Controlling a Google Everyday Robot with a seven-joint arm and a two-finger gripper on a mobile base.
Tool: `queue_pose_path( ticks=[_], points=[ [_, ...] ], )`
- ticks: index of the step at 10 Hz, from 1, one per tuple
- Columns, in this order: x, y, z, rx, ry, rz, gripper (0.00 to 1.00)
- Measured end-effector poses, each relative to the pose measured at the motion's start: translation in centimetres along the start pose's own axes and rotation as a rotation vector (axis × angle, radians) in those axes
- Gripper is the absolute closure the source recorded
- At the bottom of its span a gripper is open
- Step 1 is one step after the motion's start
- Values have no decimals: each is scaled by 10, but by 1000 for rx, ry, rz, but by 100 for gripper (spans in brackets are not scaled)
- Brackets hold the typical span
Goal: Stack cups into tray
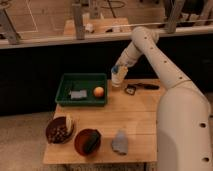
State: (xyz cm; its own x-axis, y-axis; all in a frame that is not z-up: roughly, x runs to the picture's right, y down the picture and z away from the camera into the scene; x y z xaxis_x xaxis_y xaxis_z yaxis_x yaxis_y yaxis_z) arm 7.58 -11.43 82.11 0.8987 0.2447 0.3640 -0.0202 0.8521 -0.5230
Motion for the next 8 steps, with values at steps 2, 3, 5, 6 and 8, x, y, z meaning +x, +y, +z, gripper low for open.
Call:
queue_pose_path(
  ticks=[2, 3, 5, 6, 8],
  points=[
    [-45, -12, -6, 31, -46, -43, 100],
    [-69, -17, -1, 46, -63, -72, 100],
    [-99, -23, 13, 68, -81, -108, 100],
    [-106, -26, 23, 82, -83, -119, 100],
    [-97, -32, 44, 91, -87, -131, 100]
  ],
)
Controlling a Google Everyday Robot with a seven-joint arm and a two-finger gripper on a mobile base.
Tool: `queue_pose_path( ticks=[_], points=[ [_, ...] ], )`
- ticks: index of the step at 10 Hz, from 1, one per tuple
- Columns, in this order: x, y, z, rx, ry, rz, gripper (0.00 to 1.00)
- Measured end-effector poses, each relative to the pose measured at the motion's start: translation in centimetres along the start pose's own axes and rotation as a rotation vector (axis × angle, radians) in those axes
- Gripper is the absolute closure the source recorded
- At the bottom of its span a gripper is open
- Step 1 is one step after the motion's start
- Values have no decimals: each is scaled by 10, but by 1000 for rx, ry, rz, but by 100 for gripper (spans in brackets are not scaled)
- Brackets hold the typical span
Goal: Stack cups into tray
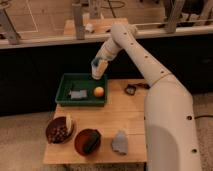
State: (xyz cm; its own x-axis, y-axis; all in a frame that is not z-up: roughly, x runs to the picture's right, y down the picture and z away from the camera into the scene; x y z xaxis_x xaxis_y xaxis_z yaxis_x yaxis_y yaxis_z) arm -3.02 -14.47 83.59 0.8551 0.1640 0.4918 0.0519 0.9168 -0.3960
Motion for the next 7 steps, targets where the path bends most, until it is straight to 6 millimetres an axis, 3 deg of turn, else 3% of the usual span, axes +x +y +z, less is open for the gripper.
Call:
queue_pose_path(
  ticks=[4, 7],
  points=[
    [7, -8, 37, -21, -15, -24, 100],
    [11, -10, 52, -42, -27, -19, 78]
  ],
)
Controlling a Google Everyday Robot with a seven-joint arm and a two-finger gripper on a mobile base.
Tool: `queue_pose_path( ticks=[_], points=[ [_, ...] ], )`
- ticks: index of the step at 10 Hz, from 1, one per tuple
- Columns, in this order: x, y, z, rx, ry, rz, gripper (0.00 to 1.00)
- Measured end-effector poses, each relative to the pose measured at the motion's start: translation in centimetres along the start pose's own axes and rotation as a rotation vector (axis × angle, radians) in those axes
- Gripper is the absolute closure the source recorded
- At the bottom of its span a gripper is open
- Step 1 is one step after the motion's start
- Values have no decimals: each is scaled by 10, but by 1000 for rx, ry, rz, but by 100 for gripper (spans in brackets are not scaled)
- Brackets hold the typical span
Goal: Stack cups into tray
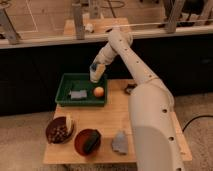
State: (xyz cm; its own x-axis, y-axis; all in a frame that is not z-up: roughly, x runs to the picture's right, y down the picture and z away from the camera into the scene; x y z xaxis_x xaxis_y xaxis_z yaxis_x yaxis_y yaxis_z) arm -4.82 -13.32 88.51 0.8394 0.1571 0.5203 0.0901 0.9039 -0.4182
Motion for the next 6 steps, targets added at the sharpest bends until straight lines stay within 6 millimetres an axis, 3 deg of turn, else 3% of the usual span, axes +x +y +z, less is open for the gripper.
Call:
queue_pose_path(
  ticks=[3, 6],
  points=[
    [-4, 3, 17, -16, -10, -6, 46],
    [-1, 17, 38, -40, -3, -7, 21]
  ],
)
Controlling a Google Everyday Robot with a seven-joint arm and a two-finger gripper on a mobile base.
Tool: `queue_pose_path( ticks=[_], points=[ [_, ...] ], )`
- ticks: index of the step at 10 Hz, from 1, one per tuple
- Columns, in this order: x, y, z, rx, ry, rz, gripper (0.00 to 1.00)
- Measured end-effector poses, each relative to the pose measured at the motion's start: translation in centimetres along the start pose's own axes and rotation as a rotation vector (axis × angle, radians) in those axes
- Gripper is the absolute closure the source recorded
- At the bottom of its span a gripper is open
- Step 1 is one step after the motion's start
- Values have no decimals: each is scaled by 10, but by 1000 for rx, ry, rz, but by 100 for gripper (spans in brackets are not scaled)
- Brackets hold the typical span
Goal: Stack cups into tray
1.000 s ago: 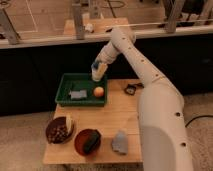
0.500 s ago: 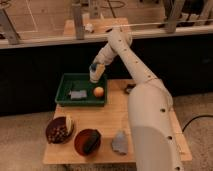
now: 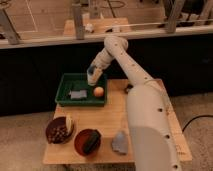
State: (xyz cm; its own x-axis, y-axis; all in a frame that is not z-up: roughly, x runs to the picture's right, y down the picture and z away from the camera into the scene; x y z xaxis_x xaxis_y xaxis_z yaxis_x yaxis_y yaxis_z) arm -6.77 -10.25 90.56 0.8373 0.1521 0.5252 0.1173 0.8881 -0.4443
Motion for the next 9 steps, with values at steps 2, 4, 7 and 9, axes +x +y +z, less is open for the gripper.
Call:
queue_pose_path(
  ticks=[2, 4, 7, 9],
  points=[
    [5, 6, 7, -5, 14, 5, 20],
    [5, 9, 11, -10, 22, 16, 20],
    [8, 11, 15, -24, 20, 42, 20],
    [8, 7, 4, -18, 32, 42, 20]
  ],
)
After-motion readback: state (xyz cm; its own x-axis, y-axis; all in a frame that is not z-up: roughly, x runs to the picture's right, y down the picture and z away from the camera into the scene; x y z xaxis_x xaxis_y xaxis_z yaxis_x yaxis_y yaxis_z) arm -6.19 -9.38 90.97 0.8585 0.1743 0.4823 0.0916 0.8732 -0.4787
